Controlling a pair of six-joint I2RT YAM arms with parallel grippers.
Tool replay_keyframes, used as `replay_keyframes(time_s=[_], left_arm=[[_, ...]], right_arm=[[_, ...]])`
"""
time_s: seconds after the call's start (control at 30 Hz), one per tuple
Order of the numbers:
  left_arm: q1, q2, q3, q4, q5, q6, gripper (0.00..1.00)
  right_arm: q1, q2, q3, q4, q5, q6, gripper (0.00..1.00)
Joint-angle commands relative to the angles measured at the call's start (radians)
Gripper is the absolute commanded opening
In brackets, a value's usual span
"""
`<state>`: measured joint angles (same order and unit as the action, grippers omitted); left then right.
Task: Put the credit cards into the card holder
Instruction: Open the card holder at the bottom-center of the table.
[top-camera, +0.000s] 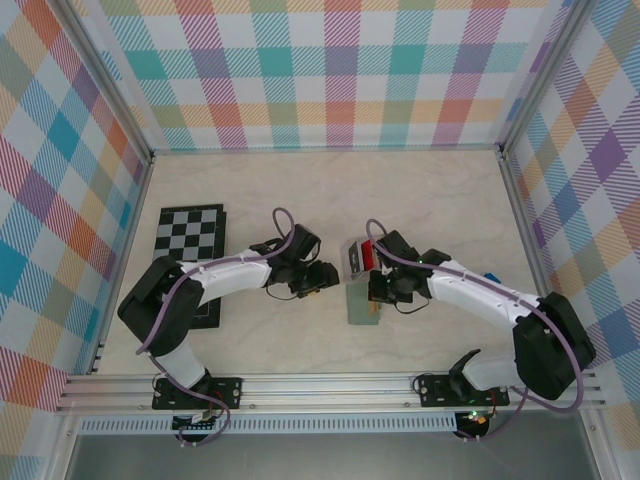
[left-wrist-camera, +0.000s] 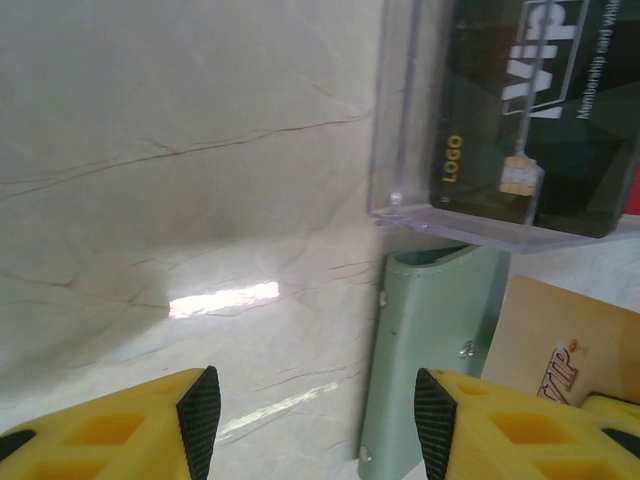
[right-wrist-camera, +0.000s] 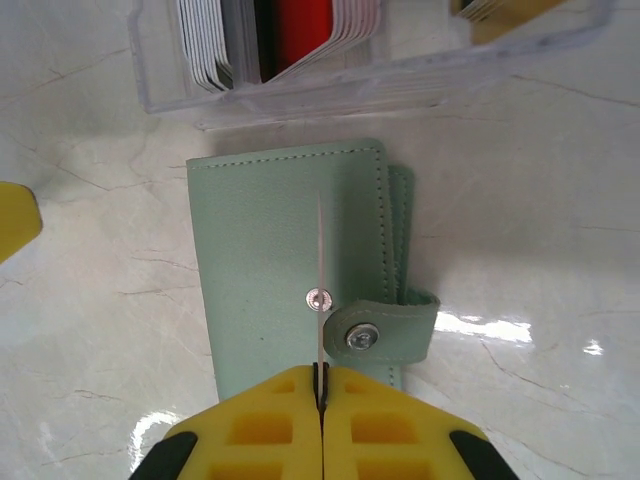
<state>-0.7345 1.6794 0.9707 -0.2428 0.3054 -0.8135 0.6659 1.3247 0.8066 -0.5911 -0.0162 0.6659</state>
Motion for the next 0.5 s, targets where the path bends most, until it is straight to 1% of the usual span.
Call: replay_keyframes(time_s=[0.0,0.03,0.27,0.37,0.47], left_arm=[[-0.036,0.023,0.05,-0.026,0.009,0.034,0.56],[-0.041,0.029,0.06,-0.06,0.009,0.036,0.56],[-0.08,0.076,0.113,-0.083,0.014,0.055,0.57],[-0.094,0.1,0.133,-0.088,0.019,0.059,0.56],[-0.105,0.128,0.146,-0.087,0.025,0.062,0.55]], right_arm=[[-0.014,-0.031,0.001,-0.084,0.043,0.003,0.06],[-0.021,-0.034,-0.001,-0.097,0.053,0.002,0.06],[-0.048,-0.045,-0.024,-0.119,0.068,-0.008,0.06],[-0.061,-0.039,-0.036,-0.094,0.039,-0.012,0.07],[-0.075,-0.036,-0.063,-0.024,-0.026,-0.016,0.06]])
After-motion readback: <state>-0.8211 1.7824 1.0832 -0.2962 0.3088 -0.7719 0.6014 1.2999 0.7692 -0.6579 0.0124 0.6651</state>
